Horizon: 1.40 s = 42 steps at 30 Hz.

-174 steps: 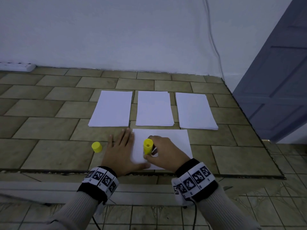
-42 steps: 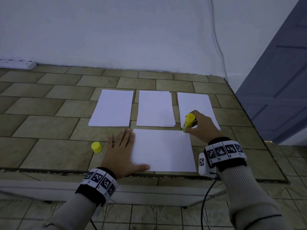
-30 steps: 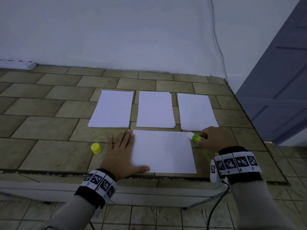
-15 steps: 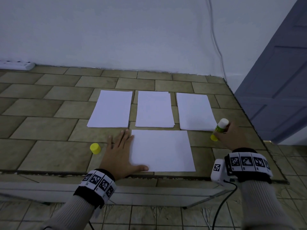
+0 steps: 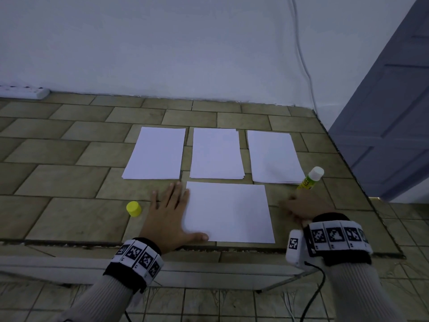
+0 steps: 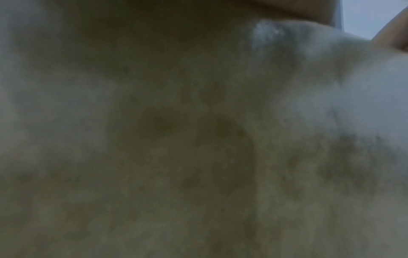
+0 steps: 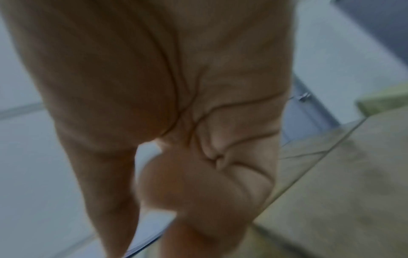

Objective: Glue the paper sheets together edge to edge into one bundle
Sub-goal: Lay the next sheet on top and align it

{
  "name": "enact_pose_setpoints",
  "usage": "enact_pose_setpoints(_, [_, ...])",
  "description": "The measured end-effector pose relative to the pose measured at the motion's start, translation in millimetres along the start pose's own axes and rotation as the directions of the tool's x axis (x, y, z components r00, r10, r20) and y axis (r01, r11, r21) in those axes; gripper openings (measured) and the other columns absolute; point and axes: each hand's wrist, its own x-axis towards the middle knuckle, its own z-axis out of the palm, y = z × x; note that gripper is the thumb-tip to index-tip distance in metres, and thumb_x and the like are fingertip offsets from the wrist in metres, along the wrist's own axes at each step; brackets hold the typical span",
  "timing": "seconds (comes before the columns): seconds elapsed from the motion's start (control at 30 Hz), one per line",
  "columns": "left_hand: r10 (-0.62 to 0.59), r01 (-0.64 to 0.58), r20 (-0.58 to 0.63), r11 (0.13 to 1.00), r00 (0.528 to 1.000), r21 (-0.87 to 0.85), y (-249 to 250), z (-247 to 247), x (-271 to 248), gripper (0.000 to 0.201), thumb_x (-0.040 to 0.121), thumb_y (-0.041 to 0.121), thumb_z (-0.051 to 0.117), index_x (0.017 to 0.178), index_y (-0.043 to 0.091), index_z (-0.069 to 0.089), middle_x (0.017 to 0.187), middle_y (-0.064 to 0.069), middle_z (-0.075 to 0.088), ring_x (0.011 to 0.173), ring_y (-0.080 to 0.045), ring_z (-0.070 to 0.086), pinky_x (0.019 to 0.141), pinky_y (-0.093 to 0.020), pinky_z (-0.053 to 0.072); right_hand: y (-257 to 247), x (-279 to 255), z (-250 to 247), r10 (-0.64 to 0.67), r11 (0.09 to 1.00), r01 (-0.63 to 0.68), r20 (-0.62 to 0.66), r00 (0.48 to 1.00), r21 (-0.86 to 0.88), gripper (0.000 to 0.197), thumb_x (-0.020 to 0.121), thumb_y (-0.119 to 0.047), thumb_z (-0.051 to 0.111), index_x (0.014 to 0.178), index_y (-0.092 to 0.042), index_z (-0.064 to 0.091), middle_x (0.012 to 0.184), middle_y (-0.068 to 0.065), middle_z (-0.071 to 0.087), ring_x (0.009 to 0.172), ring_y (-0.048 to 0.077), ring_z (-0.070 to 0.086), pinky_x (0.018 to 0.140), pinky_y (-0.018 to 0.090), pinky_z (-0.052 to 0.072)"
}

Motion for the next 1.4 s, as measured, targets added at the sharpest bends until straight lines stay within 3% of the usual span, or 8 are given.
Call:
enact_pose_setpoints(0.17, [-0.012, 0.011, 0.028, 1.0, 1.0, 0.014, 1, -2, -1, 0.143, 0.044, 0.106, -0.001, 0.153, 0.015, -0.014, 0.16, -0.006, -0.021, 0.146, -0.02, -0.023, 0.116, -0.053, -0.015, -45, 20, 2, -0.266, 0.964, 0.26, -0.182, 0.947, -0.056, 0.017, 0.088, -0.024, 0.065, 0.098, -0.011, 0.06, 0.094, 0.004, 0.059, 0.084, 0.016, 0.055, 0.067, 0.024, 0.043])
enact_pose_setpoints(0.3, [-0.027, 0.027, 0.03, 1.0, 0.999, -0.002, 2, -2, -1, 0.141, 0.044, 0.106, -0.002, 0.148, 0.014, -0.021, 0.159, -0.004, -0.023, 0.146, -0.019, -0.024, 0.117, -0.052, -0.016, -60, 54, 5, -0.242, 0.951, 0.195, -0.188, 0.952, -0.238, 0.047, 0.09, -0.031, 0.061, 0.128, -0.008, 0.047, 0.125, 0.013, 0.048, 0.118, 0.029, 0.043, 0.092, 0.038, 0.041])
enact_pose_setpoints(0.4, [-0.036, 0.035, 0.034, 0.999, 0.999, 0.016, 2, -2, -1, 0.142, 0.043, 0.105, -0.007, 0.151, 0.013, -0.019, 0.159, -0.003, -0.024, 0.146, -0.018, -0.024, 0.116, -0.051, -0.017, -65, 76, 10, -0.141, 0.936, 0.076, -0.165, 0.976, -0.345, 0.057, 0.092, -0.039, 0.055, 0.135, -0.005, 0.038, 0.138, 0.015, 0.039, 0.129, 0.036, 0.033, 0.102, 0.048, 0.038])
enact_pose_setpoints(0.57, [-0.033, 0.033, 0.028, 0.999, 0.999, 0.012, 2, -2, 0, 0.142, 0.044, 0.105, -0.007, 0.152, 0.013, -0.017, 0.159, -0.003, -0.023, 0.146, -0.018, -0.023, 0.116, -0.051, -0.017, -62, 89, 16, -0.079, 0.923, 0.033, -0.106, 0.991, -0.383, 0.054, 0.092, -0.041, 0.055, 0.127, -0.002, 0.042, 0.134, 0.016, 0.043, 0.125, 0.038, 0.041, 0.1, 0.049, 0.041])
enact_pose_setpoints(0.97, [-0.027, 0.027, -0.015, 0.999, 1.0, -0.016, 0, 1, 0, 0.128, 0.056, 0.099, -0.011, 0.152, 0.015, -0.012, 0.16, 0.0, -0.015, 0.148, -0.017, -0.017, 0.118, -0.051, -0.013, -55, 85, 5, -0.194, 0.942, 0.107, -0.257, 0.947, -0.318, 0.037, 0.09, -0.031, 0.062, 0.119, -0.011, 0.053, 0.12, 0.011, 0.059, 0.11, 0.028, 0.055, 0.09, 0.037, 0.046])
enact_pose_setpoints(1.2, [-0.05, 0.041, -0.056, 0.988, 0.997, -0.149, -2, -1, 0, 0.122, 0.06, 0.095, -0.015, 0.154, 0.018, -0.007, 0.163, 0.002, -0.004, 0.149, -0.012, -0.008, 0.12, -0.048, -0.009, -59, 63, 1, -0.342, 0.93, 0.366, -0.414, 0.843, -0.024, 0.045, 0.082, -0.038, 0.067, 0.119, -0.014, 0.058, 0.119, 0.01, 0.059, 0.111, 0.029, 0.054, 0.091, 0.041, 0.046])
enact_pose_setpoints(1.3, [-0.092, 0.026, -0.14, 0.911, 0.986, -0.411, -3, -8, -1, 0.116, 0.067, 0.094, -0.002, 0.156, 0.019, 0.007, 0.162, 0.004, 0.014, 0.149, -0.012, 0.01, 0.122, -0.045, -0.001, -63, 40, 2, -0.471, 0.856, 0.516, -0.368, 0.801, 0.028, 0.049, 0.071, -0.054, 0.065, 0.112, -0.029, 0.061, 0.126, 0.002, 0.057, 0.125, 0.025, 0.046, 0.102, 0.049, 0.037])
enact_pose_setpoints(1.4, [-0.207, -0.027, -0.208, 0.645, 0.956, -0.764, 3, -24, -1, 0.101, 0.076, 0.09, 0.02, 0.153, 0.025, 0.021, 0.154, 0.014, 0.031, 0.142, -0.007, 0.029, 0.118, -0.036, 0.022, -61, 11, 6, -0.545, 0.822, 0.568, -0.254, 0.799, 0.024, 0.043, 0.075, -0.048, 0.072, 0.115, -0.04, 0.059, 0.153, -0.002, 0.031, 0.147, 0.022, 0.011, 0.115, 0.057, 0.01])
